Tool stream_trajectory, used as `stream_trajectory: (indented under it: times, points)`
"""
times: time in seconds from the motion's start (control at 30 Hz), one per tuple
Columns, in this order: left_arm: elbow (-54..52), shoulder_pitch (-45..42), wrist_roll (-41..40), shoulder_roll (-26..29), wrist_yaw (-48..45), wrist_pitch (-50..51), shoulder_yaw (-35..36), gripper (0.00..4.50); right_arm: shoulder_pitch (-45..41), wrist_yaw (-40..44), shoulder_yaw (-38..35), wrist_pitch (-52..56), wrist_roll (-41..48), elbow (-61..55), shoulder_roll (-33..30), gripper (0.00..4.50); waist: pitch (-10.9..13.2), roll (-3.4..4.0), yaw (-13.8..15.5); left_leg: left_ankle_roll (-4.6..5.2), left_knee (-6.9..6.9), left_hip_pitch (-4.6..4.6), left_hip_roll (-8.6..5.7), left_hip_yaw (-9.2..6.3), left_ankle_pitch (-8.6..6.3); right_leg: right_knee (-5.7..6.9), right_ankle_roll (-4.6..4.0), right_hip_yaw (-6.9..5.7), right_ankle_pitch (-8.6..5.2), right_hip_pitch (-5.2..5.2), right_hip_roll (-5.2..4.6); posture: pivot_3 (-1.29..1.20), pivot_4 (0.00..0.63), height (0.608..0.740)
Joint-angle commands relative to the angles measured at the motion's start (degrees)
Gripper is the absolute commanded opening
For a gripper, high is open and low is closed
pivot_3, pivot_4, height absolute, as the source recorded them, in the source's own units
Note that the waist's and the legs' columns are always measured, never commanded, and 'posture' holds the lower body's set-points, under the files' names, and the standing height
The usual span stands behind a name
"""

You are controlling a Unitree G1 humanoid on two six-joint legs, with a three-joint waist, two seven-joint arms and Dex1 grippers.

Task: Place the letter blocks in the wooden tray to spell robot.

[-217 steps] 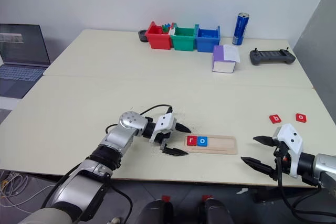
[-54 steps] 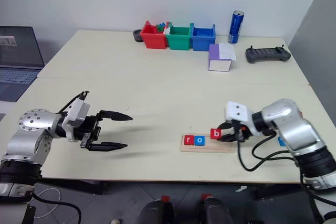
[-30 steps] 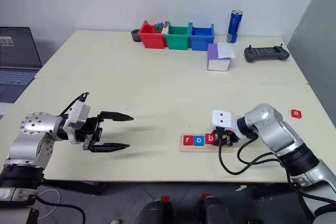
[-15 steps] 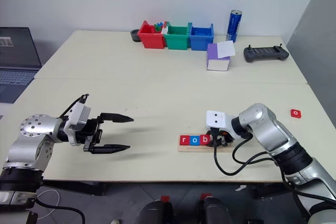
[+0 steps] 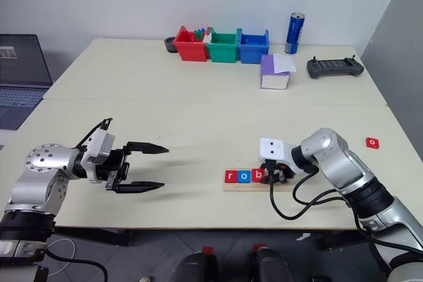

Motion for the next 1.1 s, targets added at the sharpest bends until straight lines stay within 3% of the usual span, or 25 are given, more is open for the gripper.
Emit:
stream_trajectory:
  times: [0.03, 0.8, 1.03, 1.1]
  points:
    - [-0.91, -0.78, 0.05, 0.42, 0.08, -0.52, 1.83, 4.5, -0.67, 0.13, -0.24, -0.78, -0.22, -0.05, -0.07, 1.47, 0.0, 0.0, 0.0, 0.0, 0.0, 0.0, 0.0, 0.0, 0.0, 0.0, 0.0, 0.0, 0.0, 0.0, 0.0, 0.0, 0.15, 0.74]
    - [-2.03, -0.05, -0.32, 0.19, 0.86, -0.25, 2.22, 4.5, -1.24, 0.71, -0.18, -0.23, -0.09, 0.18, 1.26, 1.47, 0.0, 0.0, -0.01, -0.02, 0.0, 0.0, 0.0, 0.0, 0.01, 0.0, 0.0, 0.0, 0.0, 0.0, 0.0, 0.0, 0.15, 0.74]
    - [-1.54, -0.55, -0.37, 0.26, 0.45, -0.08, 1.92, 4.5, -1.32, 1.16, -1.7, 1.07, 1.09, -1.78, 0.43, 3.84, 0.0, 0.0, 0.0, -0.01, 0.0, 0.0, 0.0, 0.0, 0.01, 0.0, 0.0, 0.0, 0.0, 0.0, 0.0, 0.0, 0.15, 0.74]
    - [-0.96, -1.17, -0.21, 0.16, 0.13, -0.14, 1.65, 4.5, -1.35, 1.84, -4.32, 2.82, 2.73, -4.29, -1.5, 3.84, 0.0, 0.0, 0.03, -0.01, 0.0, 0.0, 0.0, 0.0, 0.01, 0.0, 0.0, 0.0, 0.0, 0.0, 0.0, 0.0, 0.15, 0.74]
